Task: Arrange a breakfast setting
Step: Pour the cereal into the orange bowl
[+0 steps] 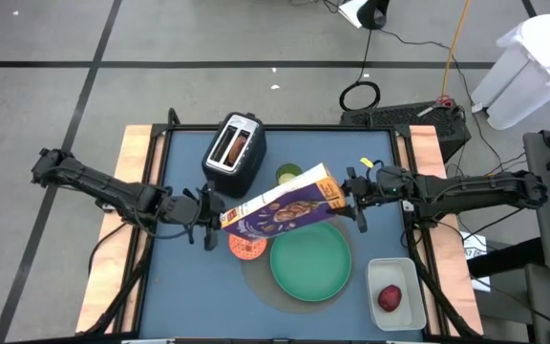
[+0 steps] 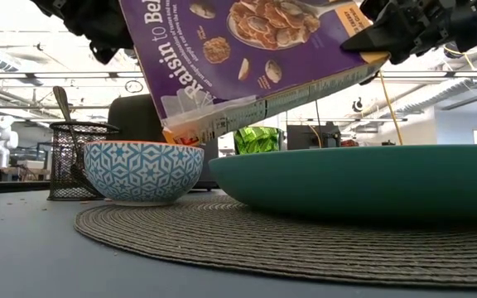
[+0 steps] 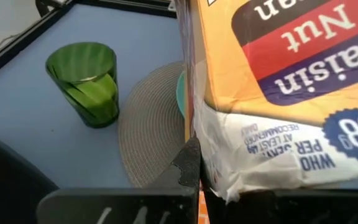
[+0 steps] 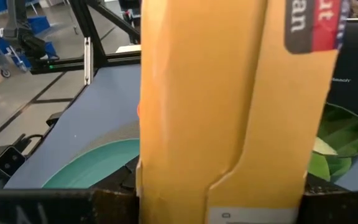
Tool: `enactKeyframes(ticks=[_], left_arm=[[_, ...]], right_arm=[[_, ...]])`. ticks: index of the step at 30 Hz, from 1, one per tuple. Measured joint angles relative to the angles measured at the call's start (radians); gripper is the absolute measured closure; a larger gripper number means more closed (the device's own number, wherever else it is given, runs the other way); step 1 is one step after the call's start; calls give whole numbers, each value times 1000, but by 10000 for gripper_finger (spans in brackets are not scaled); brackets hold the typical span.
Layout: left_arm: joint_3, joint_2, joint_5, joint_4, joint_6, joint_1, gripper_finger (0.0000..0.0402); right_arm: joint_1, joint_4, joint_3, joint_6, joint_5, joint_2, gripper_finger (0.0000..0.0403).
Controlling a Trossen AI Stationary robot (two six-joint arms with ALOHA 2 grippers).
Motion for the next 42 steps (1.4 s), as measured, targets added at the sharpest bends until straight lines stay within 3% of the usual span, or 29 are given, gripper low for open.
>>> enactKeyframes(ticks=[42], left_arm=[[-2,1,5,-15,11,-10,396]], right_arm=[[0,104,2,3,4,27,225]])
